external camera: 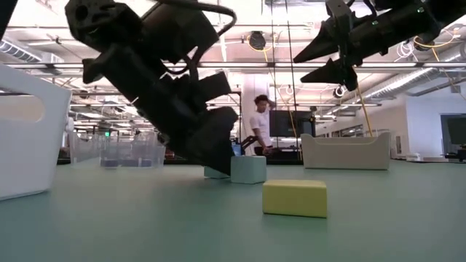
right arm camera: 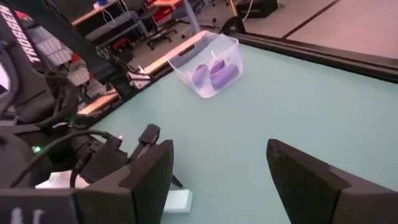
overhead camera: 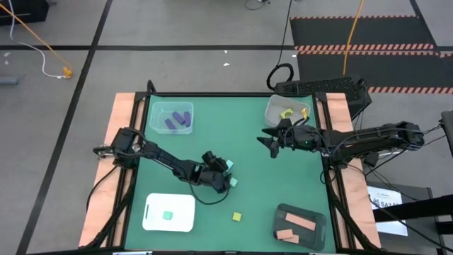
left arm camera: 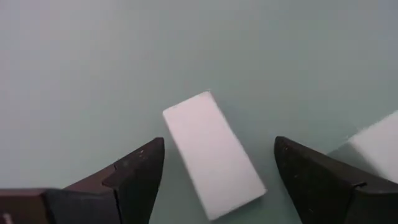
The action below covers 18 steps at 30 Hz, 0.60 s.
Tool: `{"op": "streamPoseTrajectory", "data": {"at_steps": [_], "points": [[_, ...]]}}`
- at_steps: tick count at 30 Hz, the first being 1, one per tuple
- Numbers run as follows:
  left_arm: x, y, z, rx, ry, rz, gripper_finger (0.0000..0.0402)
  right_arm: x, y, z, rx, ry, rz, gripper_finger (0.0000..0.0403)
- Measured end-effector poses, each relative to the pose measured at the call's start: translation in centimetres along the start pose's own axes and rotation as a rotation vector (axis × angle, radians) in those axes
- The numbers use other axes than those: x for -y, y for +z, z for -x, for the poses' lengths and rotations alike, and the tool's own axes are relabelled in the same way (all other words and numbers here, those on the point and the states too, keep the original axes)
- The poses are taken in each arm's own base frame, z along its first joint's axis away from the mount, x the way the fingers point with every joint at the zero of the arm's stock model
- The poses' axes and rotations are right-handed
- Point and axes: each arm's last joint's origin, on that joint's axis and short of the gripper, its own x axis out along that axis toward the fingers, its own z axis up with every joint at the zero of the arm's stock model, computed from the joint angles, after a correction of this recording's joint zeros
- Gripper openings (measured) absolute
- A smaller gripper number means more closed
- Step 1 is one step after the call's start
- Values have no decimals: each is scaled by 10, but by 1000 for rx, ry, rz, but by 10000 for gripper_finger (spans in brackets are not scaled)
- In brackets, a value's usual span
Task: Sort & place blocks by color
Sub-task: Put the top light blue block into the white bin
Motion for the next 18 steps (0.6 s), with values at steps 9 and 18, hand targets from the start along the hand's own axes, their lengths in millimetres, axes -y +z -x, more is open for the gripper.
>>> {"op": "streamPoseTrajectory", "data": {"at_steps": [9,18], "points": [[-4,1,-2,-79,10,104,259,1,-2,0,-17,-9,0,249],[-7,12,9,-70,-24,179,128,1,-3,0,-29,-11,1,249]]}}
